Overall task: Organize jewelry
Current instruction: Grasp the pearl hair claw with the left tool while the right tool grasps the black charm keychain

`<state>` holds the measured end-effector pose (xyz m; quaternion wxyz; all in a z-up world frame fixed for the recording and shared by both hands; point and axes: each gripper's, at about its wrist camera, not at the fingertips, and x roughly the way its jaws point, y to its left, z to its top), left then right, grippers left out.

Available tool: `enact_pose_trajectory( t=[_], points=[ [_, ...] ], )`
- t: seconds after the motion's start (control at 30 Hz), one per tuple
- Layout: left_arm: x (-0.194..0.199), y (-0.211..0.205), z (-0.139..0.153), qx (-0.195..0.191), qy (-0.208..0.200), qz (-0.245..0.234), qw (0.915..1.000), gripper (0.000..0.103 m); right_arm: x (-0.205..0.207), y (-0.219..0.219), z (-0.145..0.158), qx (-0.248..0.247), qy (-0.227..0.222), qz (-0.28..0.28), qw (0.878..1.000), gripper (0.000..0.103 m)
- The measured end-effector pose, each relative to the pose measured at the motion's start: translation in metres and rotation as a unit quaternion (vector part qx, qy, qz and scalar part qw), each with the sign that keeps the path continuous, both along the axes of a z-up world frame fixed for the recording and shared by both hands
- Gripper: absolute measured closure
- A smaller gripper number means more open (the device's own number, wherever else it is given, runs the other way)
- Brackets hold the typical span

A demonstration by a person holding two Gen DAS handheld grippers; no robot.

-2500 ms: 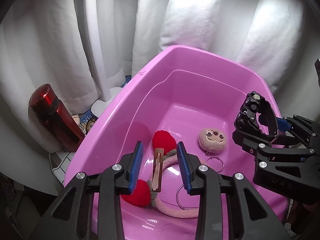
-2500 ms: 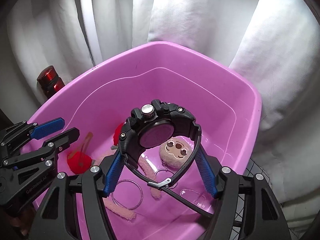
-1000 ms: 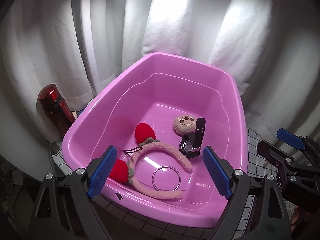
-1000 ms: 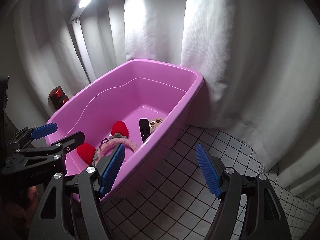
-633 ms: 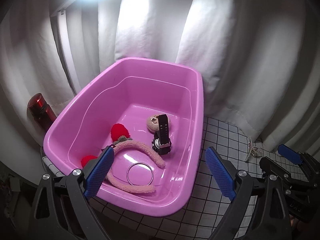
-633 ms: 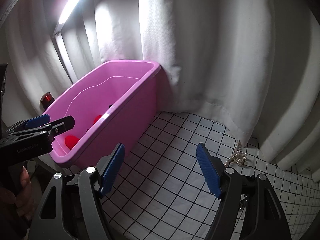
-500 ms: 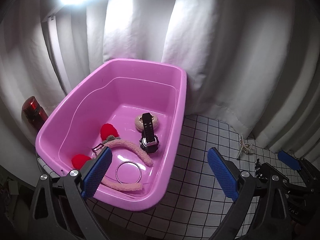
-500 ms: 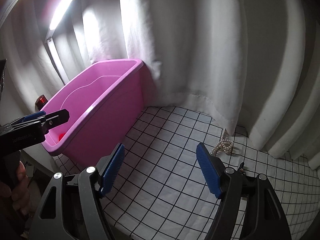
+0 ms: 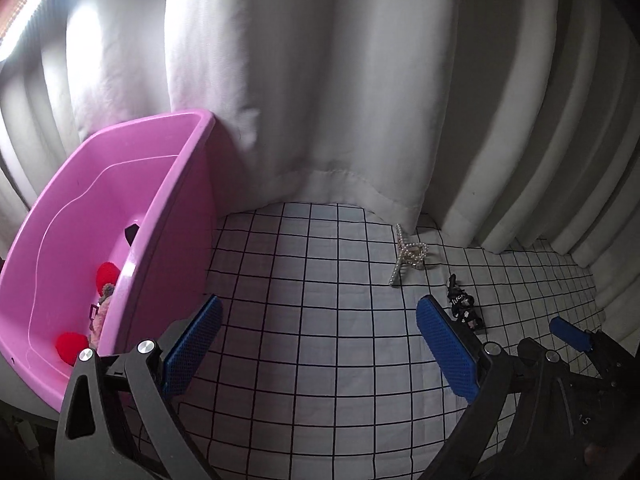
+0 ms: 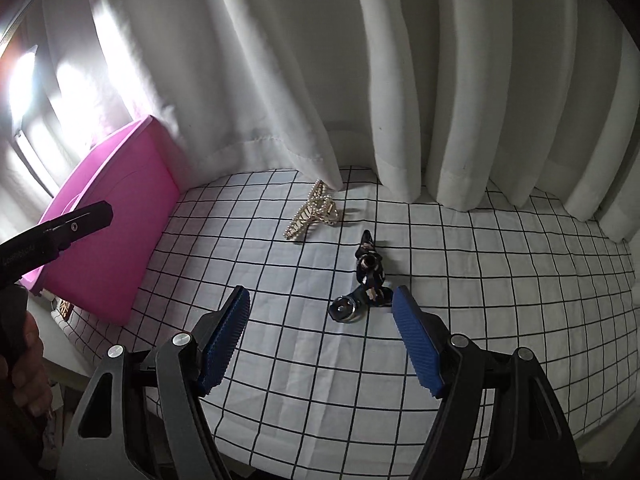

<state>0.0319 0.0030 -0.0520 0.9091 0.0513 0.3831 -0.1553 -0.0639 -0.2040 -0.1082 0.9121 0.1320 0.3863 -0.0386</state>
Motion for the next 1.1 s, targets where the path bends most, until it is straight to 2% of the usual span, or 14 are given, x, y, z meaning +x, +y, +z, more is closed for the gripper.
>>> enact_pose_trajectory(
  t=[0.23,0.53,0.83,1.1],
  points=[
    [0.026,-0.047,-0.034,0.011,0.018,-0.039,0.999,0.007,0.006,-0.024,-0.035,0.022,0.034,-0.039,0.998,0.032],
    [0.071,-0.082,-0.086,0.022,0.047,-0.055,0.9971,0.007,0.046,-0.037,-0.077,0.036,0.064,-0.058,0.996,0.032],
    [0.107,-0.11,-0.126,0.051,0.052,-0.071,0.9948,0.007,0.076,-0.044,-0.102,0.03,0.074,-0.075,0.994,0.032],
    [0.121,-0.13,-0.152,0.076,0.055,-0.093,0.9913,0.007,0.093,-0.047,-0.118,0.019,0.081,-0.084,0.993,0.032]
  ],
)
